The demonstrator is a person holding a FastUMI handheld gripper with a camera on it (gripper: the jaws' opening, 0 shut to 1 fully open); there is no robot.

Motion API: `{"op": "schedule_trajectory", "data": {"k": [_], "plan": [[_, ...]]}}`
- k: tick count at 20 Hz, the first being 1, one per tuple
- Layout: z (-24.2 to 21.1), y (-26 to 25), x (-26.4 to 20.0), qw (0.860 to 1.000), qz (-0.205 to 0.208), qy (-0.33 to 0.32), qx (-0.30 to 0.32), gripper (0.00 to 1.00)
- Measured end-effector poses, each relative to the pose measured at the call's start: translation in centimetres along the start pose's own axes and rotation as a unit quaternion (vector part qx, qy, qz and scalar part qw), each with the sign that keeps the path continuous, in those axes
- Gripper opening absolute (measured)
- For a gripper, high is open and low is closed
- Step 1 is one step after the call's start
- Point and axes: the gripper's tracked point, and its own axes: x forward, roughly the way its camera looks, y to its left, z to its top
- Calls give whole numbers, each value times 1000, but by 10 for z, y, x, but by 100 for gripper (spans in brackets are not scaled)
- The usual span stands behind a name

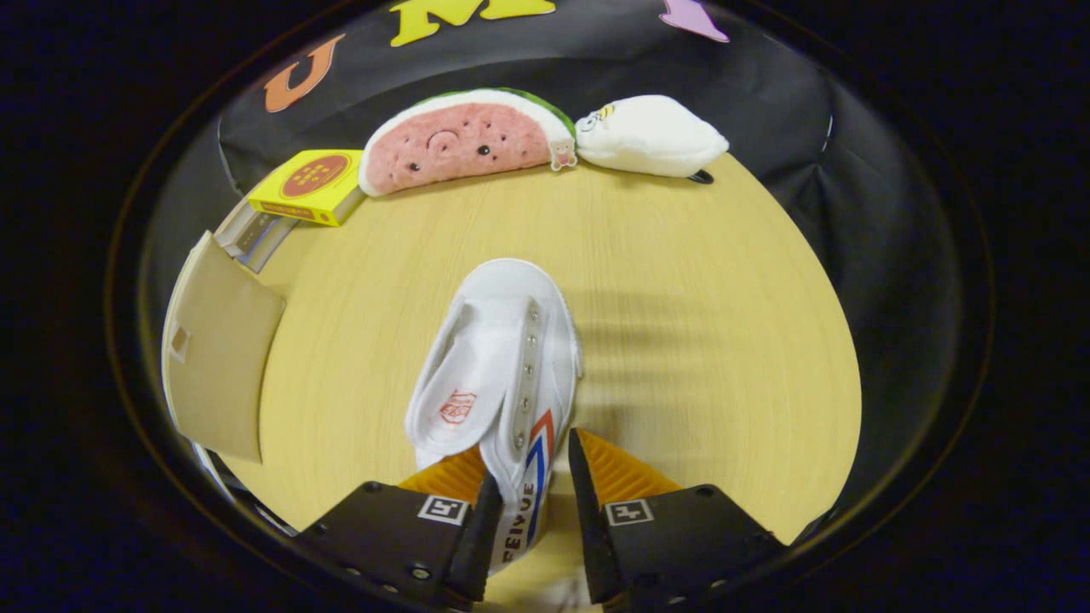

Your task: Open the storage box then place both shoes into the box .Put the left shoe in first, then the right shoe, with the right side of both shoes facing outward in a uniform manner.

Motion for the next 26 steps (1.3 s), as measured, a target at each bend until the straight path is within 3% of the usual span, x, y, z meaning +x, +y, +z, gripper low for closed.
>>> {"op": "schedule_trajectory", "data": {"k": [1, 2, 4, 7, 15, 26], "plan": [[4, 0, -5, 1000, 1, -4, 4, 37], [7, -10, -6, 1000, -24, -7, 6, 31], [1, -13, -5, 999, -9, -9, 31, 0], [-6, -5, -9, 996, 43, -1, 72, 0], [-23, 28, -72, 991, 87, -32, 102, 0], [-9, 182, -186, 980, 145, -123, 60, 0]]}}
